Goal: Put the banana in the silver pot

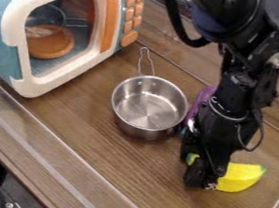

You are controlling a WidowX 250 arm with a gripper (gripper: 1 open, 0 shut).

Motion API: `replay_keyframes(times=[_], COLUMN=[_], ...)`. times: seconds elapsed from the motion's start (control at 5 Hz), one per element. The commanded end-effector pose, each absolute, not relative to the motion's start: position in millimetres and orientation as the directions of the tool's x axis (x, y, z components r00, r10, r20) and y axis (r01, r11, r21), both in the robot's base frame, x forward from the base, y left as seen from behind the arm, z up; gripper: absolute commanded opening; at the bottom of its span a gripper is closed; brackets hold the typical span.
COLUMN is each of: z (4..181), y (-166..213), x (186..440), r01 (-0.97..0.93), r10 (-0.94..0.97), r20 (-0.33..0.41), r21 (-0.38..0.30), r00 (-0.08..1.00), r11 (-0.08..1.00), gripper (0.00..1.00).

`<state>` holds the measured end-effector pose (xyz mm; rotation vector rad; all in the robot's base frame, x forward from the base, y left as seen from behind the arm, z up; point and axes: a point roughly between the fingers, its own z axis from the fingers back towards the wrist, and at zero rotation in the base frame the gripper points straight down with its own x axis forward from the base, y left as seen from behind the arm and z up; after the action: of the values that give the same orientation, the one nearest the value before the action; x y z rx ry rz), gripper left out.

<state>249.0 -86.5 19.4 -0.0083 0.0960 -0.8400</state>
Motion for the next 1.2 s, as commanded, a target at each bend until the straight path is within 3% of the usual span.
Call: replay_keyframes(times=[0.0,0.4,1.0], z=[39.7,62.3,120.4], y=[-89.7,-84.3,-60.5], x=[254.9,252.1,245.4], r01=[0.735,0.702,0.583], r10=[-0.735,-0.702,-0.585], r20=[-0.040,-0.026,0.003], r21=[-0.015,0.007,0.068], r00=[0.677,0.712,0.811], r11=[0.678,0.712,0.810], gripper=[0.00,0.00,0.00])
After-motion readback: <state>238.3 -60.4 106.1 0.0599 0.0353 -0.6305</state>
